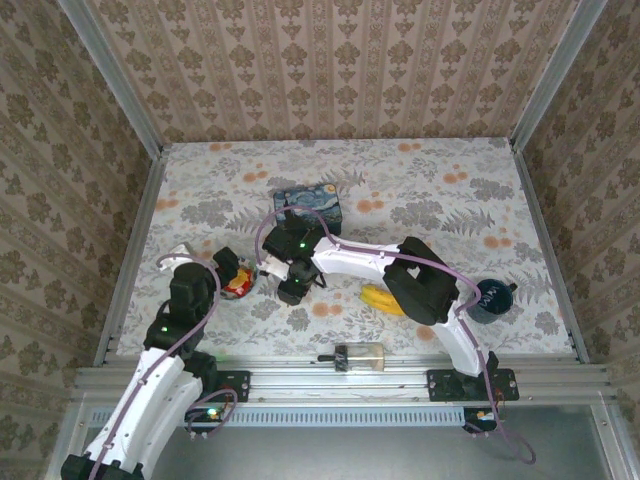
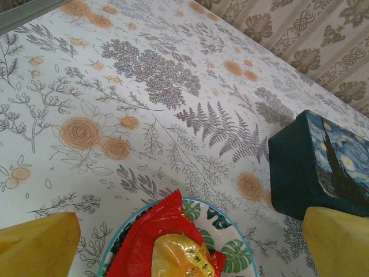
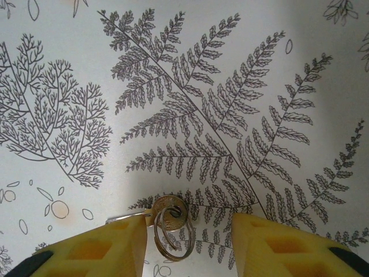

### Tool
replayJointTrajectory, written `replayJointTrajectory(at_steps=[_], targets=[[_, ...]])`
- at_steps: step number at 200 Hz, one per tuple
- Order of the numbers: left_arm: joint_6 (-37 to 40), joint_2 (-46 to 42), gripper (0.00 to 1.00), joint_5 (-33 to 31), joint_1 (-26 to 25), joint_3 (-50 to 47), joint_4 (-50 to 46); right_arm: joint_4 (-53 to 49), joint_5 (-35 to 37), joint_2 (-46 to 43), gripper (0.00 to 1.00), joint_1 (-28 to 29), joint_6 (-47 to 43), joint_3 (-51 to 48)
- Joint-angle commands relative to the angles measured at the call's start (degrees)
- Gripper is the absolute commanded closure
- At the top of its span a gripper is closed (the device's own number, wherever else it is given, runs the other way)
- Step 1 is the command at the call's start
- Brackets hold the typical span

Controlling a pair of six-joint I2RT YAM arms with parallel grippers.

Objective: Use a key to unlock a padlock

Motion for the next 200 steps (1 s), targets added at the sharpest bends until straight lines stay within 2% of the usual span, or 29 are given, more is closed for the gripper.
replayJointTrajectory(at_steps=[1, 53, 115, 172, 200], targets=[[-0.9, -0.7, 0.00, 0.6, 0.6, -0.7, -0.6, -0.9, -1.5, 1.8, 0.60, 0.4, -0.7, 1.5], [-1.1, -0.7, 0.00, 1.2, 0.7, -0.6, -0.4, -0.5, -3.0, 2.3, 0.74, 0.4, -0.3, 1.7], [-0.8, -0.7, 0.00, 1.9, 0.9, 0.0, -0.6, 1.4, -2.1, -0.9, 1.00, 0.3, 0.5, -1.0], [0.7, -0.5, 0.00, 4.1, 1.2, 0.9, -0.2, 6.7, 0.1, -9.7, 1.00, -1.2, 5.1, -7.9], [2.4, -0.7, 0.00, 6.9, 1.3, 0.8, 2.3, 10.6, 3.9, -15.0, 1.00, -2.5, 9.9, -11.8]])
